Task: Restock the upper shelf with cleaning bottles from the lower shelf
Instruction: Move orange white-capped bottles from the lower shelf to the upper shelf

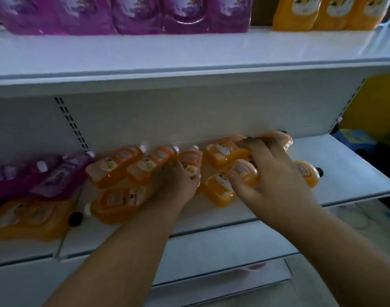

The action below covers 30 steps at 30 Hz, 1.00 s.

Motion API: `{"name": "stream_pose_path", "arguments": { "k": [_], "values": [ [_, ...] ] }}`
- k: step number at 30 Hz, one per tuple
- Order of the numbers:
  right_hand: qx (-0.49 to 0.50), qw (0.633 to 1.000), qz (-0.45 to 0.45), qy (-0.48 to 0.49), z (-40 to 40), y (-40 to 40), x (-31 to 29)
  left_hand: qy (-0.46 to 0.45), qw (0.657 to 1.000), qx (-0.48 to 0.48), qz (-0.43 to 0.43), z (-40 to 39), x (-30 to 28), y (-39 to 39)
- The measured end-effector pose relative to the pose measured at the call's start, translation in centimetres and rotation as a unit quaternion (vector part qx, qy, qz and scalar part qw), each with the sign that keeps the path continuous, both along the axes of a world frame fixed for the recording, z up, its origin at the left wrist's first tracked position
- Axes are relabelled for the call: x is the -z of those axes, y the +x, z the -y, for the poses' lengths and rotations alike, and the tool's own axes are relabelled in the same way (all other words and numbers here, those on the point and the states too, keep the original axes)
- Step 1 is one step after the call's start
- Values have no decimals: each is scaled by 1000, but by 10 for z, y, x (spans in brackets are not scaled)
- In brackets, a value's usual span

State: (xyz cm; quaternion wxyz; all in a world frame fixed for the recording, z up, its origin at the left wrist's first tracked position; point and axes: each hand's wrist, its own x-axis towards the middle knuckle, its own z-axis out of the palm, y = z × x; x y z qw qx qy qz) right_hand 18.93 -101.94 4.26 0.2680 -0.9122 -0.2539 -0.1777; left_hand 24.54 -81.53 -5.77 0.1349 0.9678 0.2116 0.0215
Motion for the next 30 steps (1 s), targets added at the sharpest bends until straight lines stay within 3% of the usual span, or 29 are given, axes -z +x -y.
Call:
{"name": "stream_pose_path", "arguments": {
  "k": [3,7,11,13,16,17,18,20,24,27,30],
  "values": [
    [18,1000,-13,-7,-2,5,8,-161,986,-26,-34,1,0,15],
    [18,999,-28,0,0,18,16,-232,971,-55,6,5,-8,13],
    [-22,999,-45,18,0,40,28,-390,904,-138,110,3,-27,-29],
    [-41,997,-61,27,-8,51,37,-498,839,-122,183,0,-38,-59],
    [-68,992,-106,27,-34,64,53,-704,646,-78,285,-7,-55,-114],
    [-93,988,-118,23,-47,66,60,-740,600,-63,296,-10,-57,-133],
    [-126,983,-133,19,-61,67,66,-758,578,-47,298,-11,-60,-152],
    [-189,968,-165,0,-94,64,76,-752,586,-41,299,-14,-62,-184],
    [-209,953,-202,-85,-156,49,88,-658,671,-150,307,-27,-58,-231],
    [-182,947,-219,-150,-192,36,97,-643,663,-181,338,-52,-48,-255],
    [-158,943,-260,-134,-213,24,109,-631,668,-191,347,-76,-57,-268]
  ]
}}
